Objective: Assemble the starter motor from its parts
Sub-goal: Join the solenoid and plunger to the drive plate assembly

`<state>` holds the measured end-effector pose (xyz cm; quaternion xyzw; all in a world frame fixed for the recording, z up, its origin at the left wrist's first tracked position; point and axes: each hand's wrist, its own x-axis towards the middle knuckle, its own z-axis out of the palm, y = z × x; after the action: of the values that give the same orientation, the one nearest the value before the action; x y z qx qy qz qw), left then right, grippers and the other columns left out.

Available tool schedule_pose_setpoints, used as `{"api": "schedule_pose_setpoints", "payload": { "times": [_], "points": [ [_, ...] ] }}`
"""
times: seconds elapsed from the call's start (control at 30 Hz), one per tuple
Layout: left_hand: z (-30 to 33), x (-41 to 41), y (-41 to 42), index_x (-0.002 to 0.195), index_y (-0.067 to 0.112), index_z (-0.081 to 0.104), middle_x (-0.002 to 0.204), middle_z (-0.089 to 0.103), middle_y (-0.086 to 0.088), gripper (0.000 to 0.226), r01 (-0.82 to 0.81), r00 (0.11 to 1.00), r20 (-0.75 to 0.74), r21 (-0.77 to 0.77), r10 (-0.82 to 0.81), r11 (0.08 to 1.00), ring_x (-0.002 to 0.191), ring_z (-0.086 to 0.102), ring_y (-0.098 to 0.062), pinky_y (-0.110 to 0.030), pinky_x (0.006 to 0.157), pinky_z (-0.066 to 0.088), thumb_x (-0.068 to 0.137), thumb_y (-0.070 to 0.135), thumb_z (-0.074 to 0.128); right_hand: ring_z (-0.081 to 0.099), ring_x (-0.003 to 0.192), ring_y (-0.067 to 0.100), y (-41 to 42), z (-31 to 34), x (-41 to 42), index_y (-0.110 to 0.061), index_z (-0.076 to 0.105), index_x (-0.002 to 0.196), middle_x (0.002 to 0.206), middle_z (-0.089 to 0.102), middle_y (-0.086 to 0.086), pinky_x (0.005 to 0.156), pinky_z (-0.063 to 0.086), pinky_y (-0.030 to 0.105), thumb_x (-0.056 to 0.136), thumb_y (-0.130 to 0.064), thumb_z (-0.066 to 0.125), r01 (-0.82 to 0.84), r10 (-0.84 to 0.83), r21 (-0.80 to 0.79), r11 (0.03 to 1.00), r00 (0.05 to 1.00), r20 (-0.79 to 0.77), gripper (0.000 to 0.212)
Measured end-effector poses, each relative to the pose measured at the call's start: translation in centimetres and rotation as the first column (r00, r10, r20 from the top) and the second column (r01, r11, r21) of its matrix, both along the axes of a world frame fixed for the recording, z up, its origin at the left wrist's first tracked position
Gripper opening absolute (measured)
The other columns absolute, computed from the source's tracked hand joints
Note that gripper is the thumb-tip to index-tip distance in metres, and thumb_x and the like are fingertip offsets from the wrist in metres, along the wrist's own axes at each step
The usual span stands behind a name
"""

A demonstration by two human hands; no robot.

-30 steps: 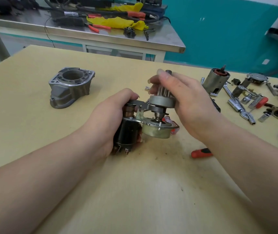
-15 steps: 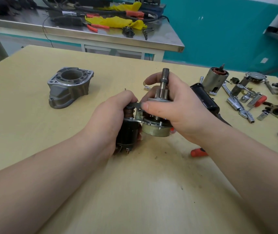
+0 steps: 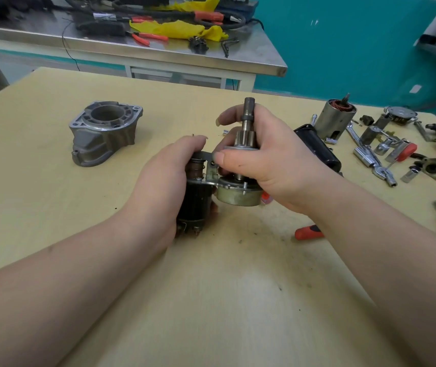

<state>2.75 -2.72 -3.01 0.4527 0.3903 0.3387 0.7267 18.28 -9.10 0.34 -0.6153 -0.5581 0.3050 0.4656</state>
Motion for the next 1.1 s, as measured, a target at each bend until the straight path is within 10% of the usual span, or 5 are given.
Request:
{"api": "schedule_pose_setpoints", "payload": {
  "times": [0.2, 0.43, 1.1],
  "points": [
    [0.1, -0.3, 0.0, 0.072, 0.023, 0.076, 0.071, 0.070, -0.013, 0.027, 0.026, 0.999, -0.020, 0.027, -0.026, 0.999, 0.053, 0.066, -0.033, -0.035, 0.047, 0.052, 0.085, 0.047, 0.074, 0.072, 0.095, 0.031, 0.2, -0.5, -0.3, -0.031, 0.056, 0.117, 0.097, 0.075, 0.006, 0.088, 0.060, 0.057, 0.077, -0.021, 0.075, -0.002, 0.003, 0.032, 0.999, 0.999, -0.034, 0.045],
    [0.3, 0.1, 0.7, 0.077, 0.015, 0.070, 0.070, 0.068, -0.013, 0.020, 0.024, 0.998, -0.064, -0.002, -0.024, 1.000, 0.051, 0.061, -0.030, -0.038, 0.050, 0.054, 0.085, 0.034, 0.069, 0.068, 0.076, 0.009, 0.5, -1.0, -0.3, -0.023, 0.059, 0.115, 0.081, 0.065, -0.008, 0.069, 0.060, 0.027, 0.092, -0.016, 0.072, 0.013, -0.007, 0.034, 0.999, 0.983, -0.182, 0.027],
    [0.0, 0.7, 0.8, 0.082, 0.015, 0.070, 0.068, 0.067, -0.011, 0.019, -0.016, 0.998, -0.067, -0.005, 0.015, 1.000, 0.050, 0.062, -0.029, -0.039, 0.051, 0.057, 0.082, 0.034, 0.071, 0.071, 0.084, 0.006, 0.2, -1.3, -0.1, -0.025, 0.058, 0.119, 0.092, 0.073, -0.002, 0.078, 0.062, 0.034, 0.087, -0.036, 0.068, 0.054, -0.053, 0.004, 0.999, 0.990, -0.129, 0.035]
  ]
}}
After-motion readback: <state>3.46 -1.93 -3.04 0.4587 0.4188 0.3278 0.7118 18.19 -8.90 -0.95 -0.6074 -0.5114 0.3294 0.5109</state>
